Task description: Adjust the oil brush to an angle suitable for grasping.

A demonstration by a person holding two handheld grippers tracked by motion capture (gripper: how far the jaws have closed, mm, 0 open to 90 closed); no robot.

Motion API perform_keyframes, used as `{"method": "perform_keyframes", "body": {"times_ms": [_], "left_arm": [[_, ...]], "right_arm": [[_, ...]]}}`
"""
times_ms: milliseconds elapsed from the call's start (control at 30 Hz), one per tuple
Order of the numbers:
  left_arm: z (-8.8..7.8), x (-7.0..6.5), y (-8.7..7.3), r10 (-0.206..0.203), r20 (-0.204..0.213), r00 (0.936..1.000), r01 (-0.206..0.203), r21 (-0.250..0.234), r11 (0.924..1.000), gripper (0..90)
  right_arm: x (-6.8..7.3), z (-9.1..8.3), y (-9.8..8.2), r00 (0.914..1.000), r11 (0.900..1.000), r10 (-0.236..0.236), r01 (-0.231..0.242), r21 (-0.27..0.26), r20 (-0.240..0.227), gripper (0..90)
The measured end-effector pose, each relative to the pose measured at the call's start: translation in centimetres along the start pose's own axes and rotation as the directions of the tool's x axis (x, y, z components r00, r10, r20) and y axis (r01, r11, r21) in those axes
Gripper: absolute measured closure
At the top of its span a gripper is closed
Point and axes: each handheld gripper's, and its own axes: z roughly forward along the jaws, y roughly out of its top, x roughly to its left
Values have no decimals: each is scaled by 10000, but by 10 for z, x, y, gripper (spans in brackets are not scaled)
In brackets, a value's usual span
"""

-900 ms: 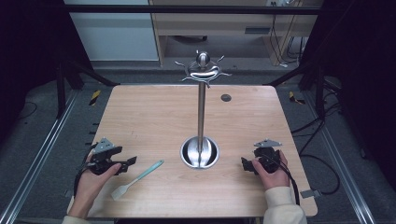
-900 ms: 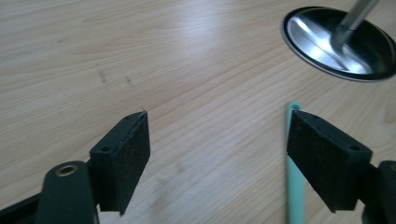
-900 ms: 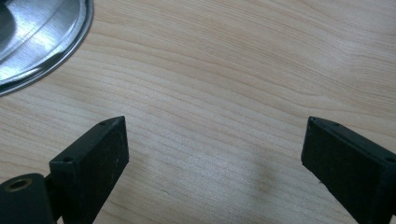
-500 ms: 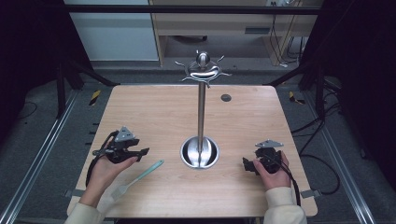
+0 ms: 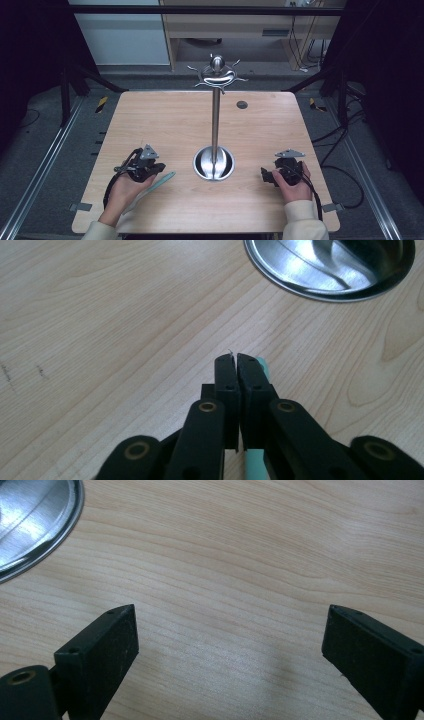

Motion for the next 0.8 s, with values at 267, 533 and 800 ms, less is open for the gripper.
{"method": "perform_keyframes", "body": {"times_ms": [267,533,800], "left_arm": [[15,-2,-6,4,93,10000,-10,626,9980,900],[21,-1,-8,121,235,9997,-144,975,9951,900],[22,-3,-8,218,371,9991,-257,1088,9937,900]], "right_arm": [[0,0,0,10000,10000,-52,52,-10,-20,85],[0,0,0,10000,10000,-13,13,8,-34,85],[-1,-1,0,10000,10000,-65,65,17,-44,85]]}}
